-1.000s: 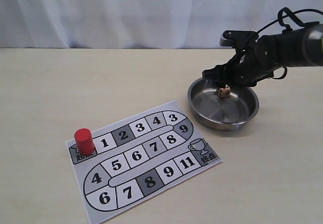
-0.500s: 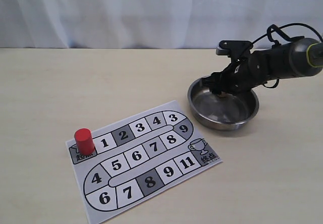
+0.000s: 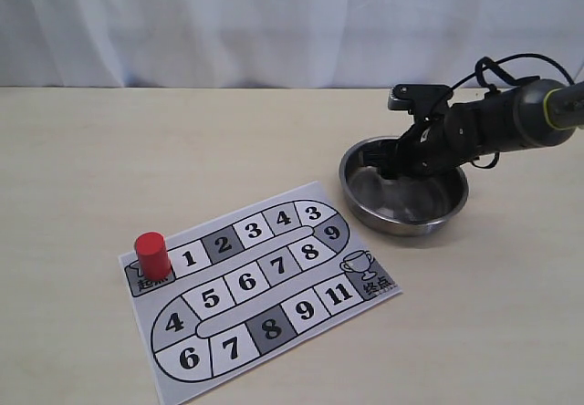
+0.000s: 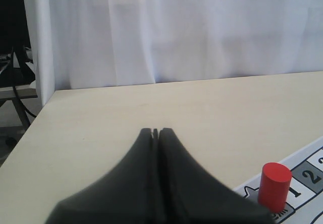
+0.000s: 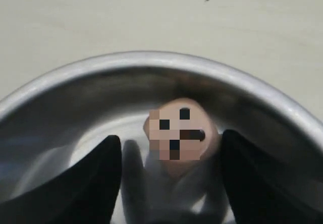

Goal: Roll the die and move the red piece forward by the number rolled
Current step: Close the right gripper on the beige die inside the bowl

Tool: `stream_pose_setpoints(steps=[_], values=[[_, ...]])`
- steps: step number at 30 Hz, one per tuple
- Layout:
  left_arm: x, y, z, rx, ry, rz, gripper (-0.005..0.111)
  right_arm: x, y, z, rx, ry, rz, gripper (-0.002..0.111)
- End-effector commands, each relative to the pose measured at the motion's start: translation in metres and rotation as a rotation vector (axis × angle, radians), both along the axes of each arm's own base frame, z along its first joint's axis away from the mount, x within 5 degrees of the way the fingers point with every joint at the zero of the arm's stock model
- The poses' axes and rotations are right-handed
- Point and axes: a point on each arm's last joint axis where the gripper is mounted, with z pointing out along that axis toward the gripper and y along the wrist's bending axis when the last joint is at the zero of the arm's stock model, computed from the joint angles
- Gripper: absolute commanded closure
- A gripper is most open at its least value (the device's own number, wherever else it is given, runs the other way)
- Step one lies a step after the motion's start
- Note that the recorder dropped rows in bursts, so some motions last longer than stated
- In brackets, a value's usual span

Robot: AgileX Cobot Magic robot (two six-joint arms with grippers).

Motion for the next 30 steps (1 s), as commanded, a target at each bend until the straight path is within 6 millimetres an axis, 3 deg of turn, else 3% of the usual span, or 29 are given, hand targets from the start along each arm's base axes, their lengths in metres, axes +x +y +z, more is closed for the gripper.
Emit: stream_pose_setpoints(steps=[1,13,25,30], values=[[0.0,-0.0002,-0.0005,-0.008,-0.006,-0.003,0.107,0.0037,-0.0003,0.0013,0.004,-0.043,0.004,0.053],[0.0,-0.0002,-0.0005,-0.008,-0.006,-0.003,0.107,0.0048,0.0,0.0023,0.008,-0.059,0.005,0.054],[0.0,-0.0002,-0.0005,-0.008,-0.006,-0.003,0.107,-0.0001,-0.0013,-0.0017,-0.008,0.01,0.002,0.104],[0.0,-0.0002,-0.0005,-0.008,-0.006,-0.003,0.107,-0.0003,-0.0014,0.0031,-0.007,0.006,0.002,0.104]])
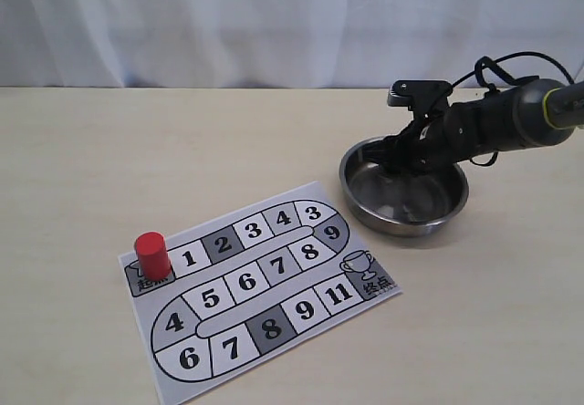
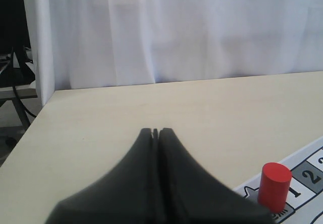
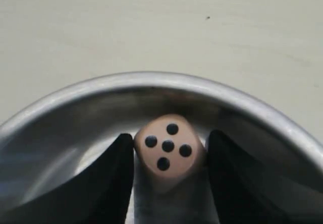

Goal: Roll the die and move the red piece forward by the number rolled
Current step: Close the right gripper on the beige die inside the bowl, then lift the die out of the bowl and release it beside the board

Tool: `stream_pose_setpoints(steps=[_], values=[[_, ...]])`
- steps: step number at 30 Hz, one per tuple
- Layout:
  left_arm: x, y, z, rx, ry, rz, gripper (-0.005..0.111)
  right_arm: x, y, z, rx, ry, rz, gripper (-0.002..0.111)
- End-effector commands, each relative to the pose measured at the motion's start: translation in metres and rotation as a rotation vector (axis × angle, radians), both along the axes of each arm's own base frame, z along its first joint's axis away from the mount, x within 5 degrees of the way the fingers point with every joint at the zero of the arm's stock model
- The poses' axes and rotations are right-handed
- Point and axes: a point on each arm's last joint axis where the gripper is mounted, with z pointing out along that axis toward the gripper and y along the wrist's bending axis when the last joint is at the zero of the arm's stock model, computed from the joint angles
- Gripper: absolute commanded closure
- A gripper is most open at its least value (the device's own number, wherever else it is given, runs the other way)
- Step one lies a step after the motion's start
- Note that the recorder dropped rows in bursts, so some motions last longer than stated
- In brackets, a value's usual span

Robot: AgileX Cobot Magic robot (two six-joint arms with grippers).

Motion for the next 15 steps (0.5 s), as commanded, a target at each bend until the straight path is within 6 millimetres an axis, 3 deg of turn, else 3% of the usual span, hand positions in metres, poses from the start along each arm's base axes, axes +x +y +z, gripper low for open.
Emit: stream_pose_setpoints(steps=[1,15], values=[[0.0,0.0,0.0,-0.008,-0.006,-0.003,0.107,-0.003,-0.002,0.006,-0.011,0.025,-0.001,0.104],[0.0,0.0,0.0,-0.008,-0.006,-0.003,0.107,-0.013,0.001,0.071,-0.033,-0.045,0.044,0.104]])
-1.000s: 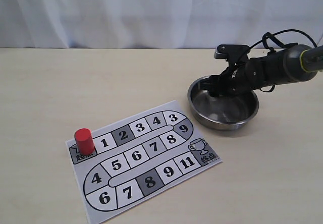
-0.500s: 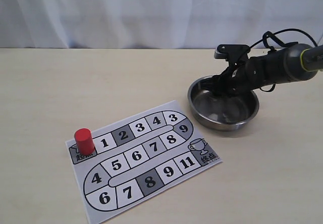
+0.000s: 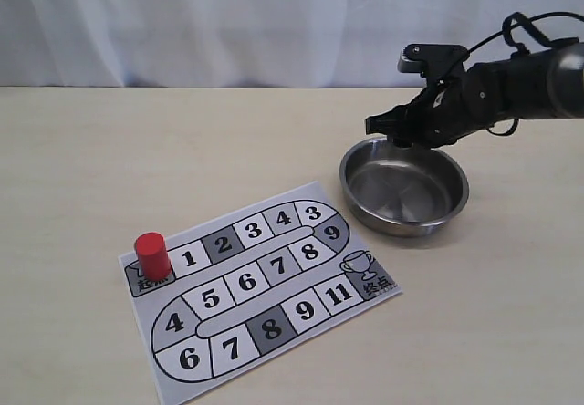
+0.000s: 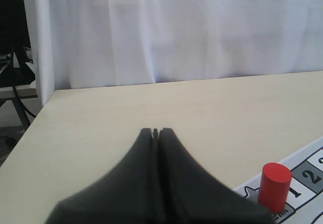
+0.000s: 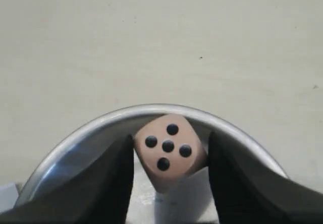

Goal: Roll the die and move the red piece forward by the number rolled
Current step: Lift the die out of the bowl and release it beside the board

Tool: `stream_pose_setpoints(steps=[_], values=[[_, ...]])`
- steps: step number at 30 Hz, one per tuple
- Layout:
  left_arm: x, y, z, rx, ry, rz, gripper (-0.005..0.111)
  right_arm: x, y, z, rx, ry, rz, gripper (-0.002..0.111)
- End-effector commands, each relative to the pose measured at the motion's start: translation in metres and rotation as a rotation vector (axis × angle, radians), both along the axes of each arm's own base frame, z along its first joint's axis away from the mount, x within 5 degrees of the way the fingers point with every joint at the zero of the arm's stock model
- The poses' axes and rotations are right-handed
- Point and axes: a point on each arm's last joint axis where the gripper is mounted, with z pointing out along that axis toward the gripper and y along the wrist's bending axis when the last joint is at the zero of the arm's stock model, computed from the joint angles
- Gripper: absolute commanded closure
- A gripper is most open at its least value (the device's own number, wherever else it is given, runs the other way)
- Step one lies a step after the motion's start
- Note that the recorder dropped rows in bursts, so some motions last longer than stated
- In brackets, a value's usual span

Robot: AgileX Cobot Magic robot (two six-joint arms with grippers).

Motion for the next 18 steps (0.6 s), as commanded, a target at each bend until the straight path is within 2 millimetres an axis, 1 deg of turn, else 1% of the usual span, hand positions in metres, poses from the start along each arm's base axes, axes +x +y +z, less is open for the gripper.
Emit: stream_pose_setpoints(steps=[1,3,7,10,12,15,18], values=[[0.0,0.0,0.0,-0.008,-0.006,-0.003,0.107,-0.007,0.008,0.017,-0.054,-0.006,0.076,0.104],[0.0,0.0,0.0,-0.008,-0.006,-0.003,0.107,-0.01,0.018,0.019,-0.076,-0.013,0.128,0.104],[0.0,0.0,0.0,-0.008,-0.006,-0.003,0.107,-0.016,0.048,0.02,-0.088,-0.049,0.221,0.104],[0.0,0.0,0.0,-0.008,-0.006,-0.003,0.107,-0.018,0.063,0.023,-0.075,-0.097,0.253,0.104],[0.0,0.0,0.0,-0.008,-0.006,-0.003,0.107,-0.017,0.067,0.025,-0.071,-0.124,0.264,0.104],[0.0,0.0,0.0,-0.006,-0.006,-0.002,0.107,-0.016,0.067,0.026,-0.066,-0.142,0.263,0.104],[0.0,0.0,0.0,-0.006,-0.006,-0.002,0.107,-0.016,0.067,0.022,-0.052,-0.132,0.248,0.104]])
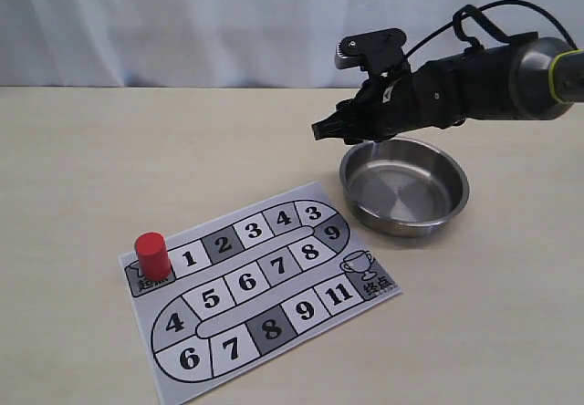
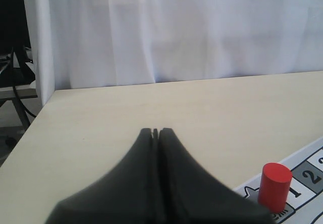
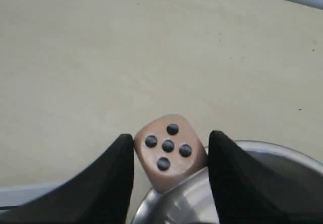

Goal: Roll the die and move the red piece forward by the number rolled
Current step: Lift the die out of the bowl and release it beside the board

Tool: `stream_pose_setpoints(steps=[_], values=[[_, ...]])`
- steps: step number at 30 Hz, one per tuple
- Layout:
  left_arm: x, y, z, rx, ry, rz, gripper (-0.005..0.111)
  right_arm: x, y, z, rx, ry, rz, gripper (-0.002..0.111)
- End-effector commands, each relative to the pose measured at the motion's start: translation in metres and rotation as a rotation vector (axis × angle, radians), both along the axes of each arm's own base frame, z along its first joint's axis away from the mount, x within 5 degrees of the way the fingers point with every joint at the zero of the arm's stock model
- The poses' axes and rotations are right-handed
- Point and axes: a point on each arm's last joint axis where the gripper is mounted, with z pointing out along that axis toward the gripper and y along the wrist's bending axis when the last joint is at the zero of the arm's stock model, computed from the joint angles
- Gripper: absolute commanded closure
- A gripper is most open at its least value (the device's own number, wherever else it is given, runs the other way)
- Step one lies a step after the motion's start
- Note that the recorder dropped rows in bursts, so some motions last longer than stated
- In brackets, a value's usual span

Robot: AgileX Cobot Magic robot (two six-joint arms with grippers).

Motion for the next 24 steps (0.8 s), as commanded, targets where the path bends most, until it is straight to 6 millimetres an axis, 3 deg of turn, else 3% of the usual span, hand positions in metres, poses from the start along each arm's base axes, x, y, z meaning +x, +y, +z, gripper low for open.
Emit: stream_pose_setpoints(steps=[1,6,16,24], values=[[0.0,0.0,0.0,-0.006,-0.006,-0.002,0.107,0.001,0.002,-0.001,0.022,-0.011,-0.01,0.104],[0.0,0.0,0.0,-0.006,-0.006,-0.002,0.107,-0.001,0.012,-0.014,0.059,0.027,-0.024,0.096],[0.0,0.0,0.0,-0.006,-0.006,-0.002,0.107,-0.009,0.034,-0.017,0.153,0.063,-0.049,0.044],[0.0,0.0,0.0,-0.006,-0.006,-0.002,0.107,-0.015,0.045,-0.017,0.171,0.086,-0.039,0.041]])
